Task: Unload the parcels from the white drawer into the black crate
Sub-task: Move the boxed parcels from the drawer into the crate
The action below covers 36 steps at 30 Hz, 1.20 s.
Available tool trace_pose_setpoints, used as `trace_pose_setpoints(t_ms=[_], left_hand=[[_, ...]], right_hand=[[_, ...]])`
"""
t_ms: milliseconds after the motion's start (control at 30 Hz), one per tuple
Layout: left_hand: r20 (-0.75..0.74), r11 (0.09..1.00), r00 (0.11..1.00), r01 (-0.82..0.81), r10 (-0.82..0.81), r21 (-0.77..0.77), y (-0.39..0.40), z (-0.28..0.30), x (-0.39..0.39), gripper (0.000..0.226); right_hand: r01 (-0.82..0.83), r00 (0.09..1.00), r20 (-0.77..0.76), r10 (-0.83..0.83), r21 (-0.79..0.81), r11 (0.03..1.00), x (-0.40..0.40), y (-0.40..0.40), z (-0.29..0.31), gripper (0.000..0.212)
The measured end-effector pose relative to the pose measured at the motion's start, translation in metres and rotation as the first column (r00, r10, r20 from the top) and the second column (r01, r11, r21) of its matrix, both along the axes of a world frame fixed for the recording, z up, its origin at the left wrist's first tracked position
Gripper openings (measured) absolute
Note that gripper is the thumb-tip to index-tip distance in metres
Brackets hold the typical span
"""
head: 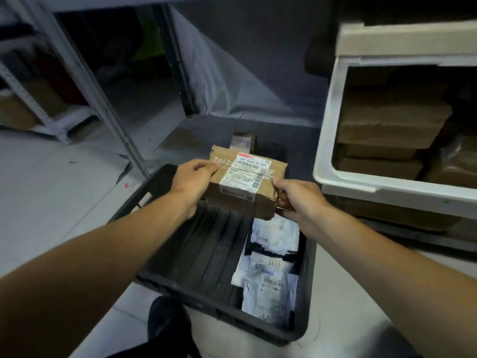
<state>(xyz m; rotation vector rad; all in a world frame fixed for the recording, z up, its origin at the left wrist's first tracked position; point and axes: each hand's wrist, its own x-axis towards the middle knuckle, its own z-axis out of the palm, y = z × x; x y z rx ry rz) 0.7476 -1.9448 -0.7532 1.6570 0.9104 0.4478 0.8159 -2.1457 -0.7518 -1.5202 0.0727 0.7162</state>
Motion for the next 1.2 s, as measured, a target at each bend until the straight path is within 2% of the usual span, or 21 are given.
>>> trace_pose_setpoints(t_ms=[167,333,467,600,700,833,933,1067,1133,1200], left_hand=[[-0.058,0.997,0.997,-0.054,0.051,-0.048,0.034,-0.060,0.015,0.014],[-0.129,0.988,0.979,-0.153,0.155,0.024,0.062,-0.102,0.028,0.020],[-0.193,0.988,0.969,-0.151,0.151,0.015,0.079,-0.131,0.037,0.020],[-0.286,0.995,0.954,-0.083,0.093,0.049,0.089,-0.150,0.050,0.019],[-0.345,0.999,0.938,-0.003,0.017,0.040,0.092,-0.163,0.060,0.010],[-0.419,0.997,0.906,0.078,-0.067,0.010,0.091,-0.175,0.065,0.021],[-0.416,0.997,0.907,0.082,-0.070,0.011,0.098,-0.189,0.064,0.024],[-0.432,0.996,0.898,0.091,-0.085,-0.007,0.108,-0.196,0.064,0.013],[-0.453,0.995,0.887,0.099,-0.087,0.003,0.107,-0.192,0.064,0.004],[-0.465,0.994,0.879,0.101,-0.106,-0.036,0.105,-0.190,0.066,0.018]], right_hand=[[-0.006,0.997,-0.080,0.004,-0.027,1.000,0.022,0.039,-0.051,0.015],[-0.032,0.991,-0.134,0.026,-0.044,0.999,0.037,0.077,-0.095,0.010],[-0.054,0.984,-0.173,0.037,-0.096,0.994,0.051,0.100,-0.127,0.009],[-0.084,0.979,-0.198,0.052,-0.154,0.985,0.064,0.112,-0.155,0.011],[-0.103,0.981,-0.183,0.064,-0.213,0.971,0.075,0.117,-0.173,0.013],[-0.126,0.988,-0.128,0.088,-0.335,0.934,0.083,0.119,-0.197,0.013],[-0.120,0.990,-0.109,0.086,-0.358,0.926,0.086,0.122,-0.208,0.009],[-0.079,0.996,-0.074,0.055,-0.372,0.925,0.086,0.127,-0.209,0.014],[-0.092,0.996,-0.036,0.085,-0.406,0.909,0.081,0.126,-0.206,0.003],[-0.107,0.993,-0.010,0.114,-0.425,0.899,0.079,0.125,-0.199,0.021]])
